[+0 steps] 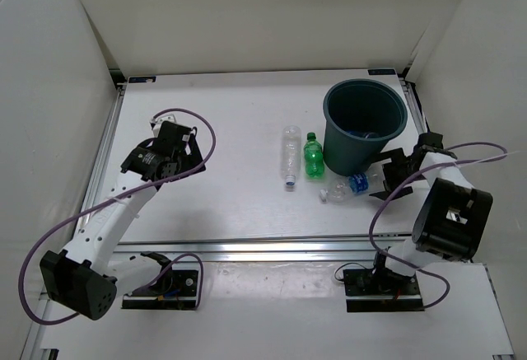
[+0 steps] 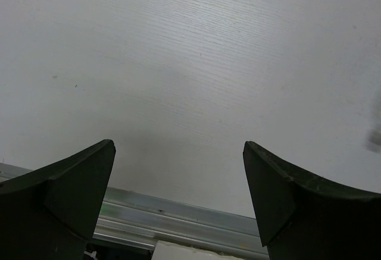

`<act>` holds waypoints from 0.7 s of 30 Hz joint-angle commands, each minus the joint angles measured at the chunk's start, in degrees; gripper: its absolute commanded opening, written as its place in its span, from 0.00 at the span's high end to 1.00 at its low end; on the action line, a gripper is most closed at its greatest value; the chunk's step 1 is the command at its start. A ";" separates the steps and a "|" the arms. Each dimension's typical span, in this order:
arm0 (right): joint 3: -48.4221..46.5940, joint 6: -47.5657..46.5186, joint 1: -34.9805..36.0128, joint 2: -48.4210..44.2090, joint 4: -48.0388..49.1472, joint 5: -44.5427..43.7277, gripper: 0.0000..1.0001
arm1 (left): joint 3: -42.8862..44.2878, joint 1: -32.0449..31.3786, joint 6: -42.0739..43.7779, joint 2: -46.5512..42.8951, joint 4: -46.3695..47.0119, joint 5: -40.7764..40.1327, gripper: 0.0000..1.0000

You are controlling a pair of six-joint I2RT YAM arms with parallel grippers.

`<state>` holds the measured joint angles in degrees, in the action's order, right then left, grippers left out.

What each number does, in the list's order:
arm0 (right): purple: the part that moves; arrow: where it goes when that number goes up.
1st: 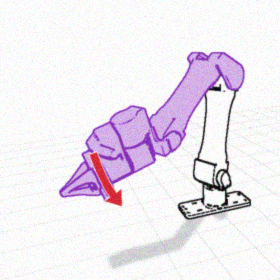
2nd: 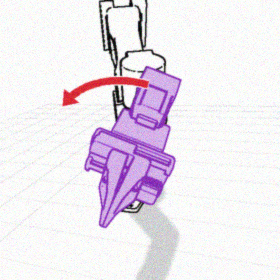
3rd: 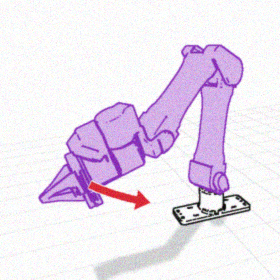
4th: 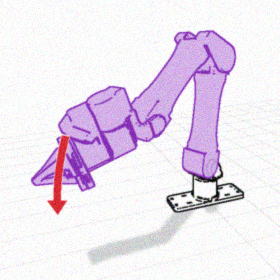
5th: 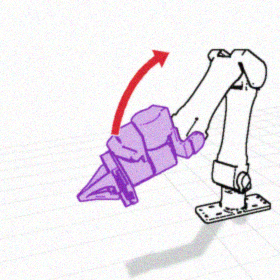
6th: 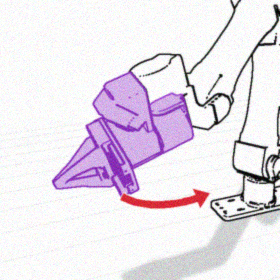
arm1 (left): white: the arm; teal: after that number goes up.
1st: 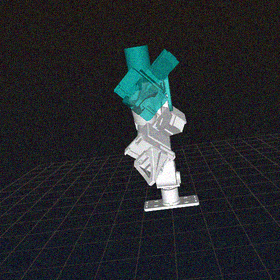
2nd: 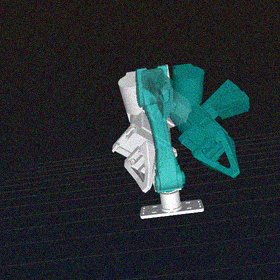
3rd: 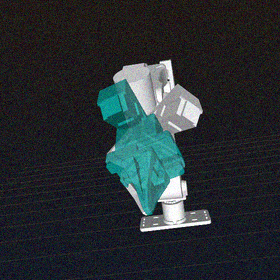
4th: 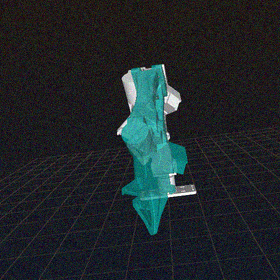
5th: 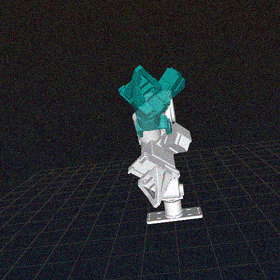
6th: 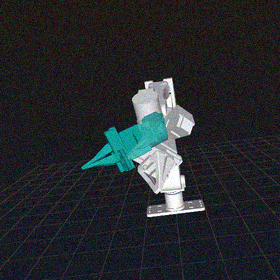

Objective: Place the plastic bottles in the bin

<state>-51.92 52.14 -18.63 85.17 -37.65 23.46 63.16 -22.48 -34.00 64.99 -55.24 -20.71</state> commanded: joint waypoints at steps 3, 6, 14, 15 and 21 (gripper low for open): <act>-2.83 -0.90 1.66 5.17 0.12 -2.63 0.00 | -0.14 -0.28 0.42 -0.30 -0.48 -0.56 0.00; -2.83 -1.43 2.81 7.37 0.12 -3.34 0.00 | -0.14 -0.28 0.42 -0.30 -1.09 -1.26 0.00; -5.47 -5.55 3.43 15.46 -4.36 -2.81 0.22 | 0.38 -0.28 -0.10 -0.83 -2.24 -1.79 0.00; -5.47 -5.56 3.43 15.47 -4.36 -3.51 0.29 | 0.39 -0.28 -0.10 -0.83 -2.24 -1.79 0.00; -3.46 -7.40 3.43 8.89 -9.98 -5.89 0.57 | 1.53 -0.28 -0.10 0.75 -2.24 -1.79 0.00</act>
<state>-56.29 46.59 -15.25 98.94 -41.76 19.20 63.16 -22.48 -33.91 65.39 -56.99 -21.63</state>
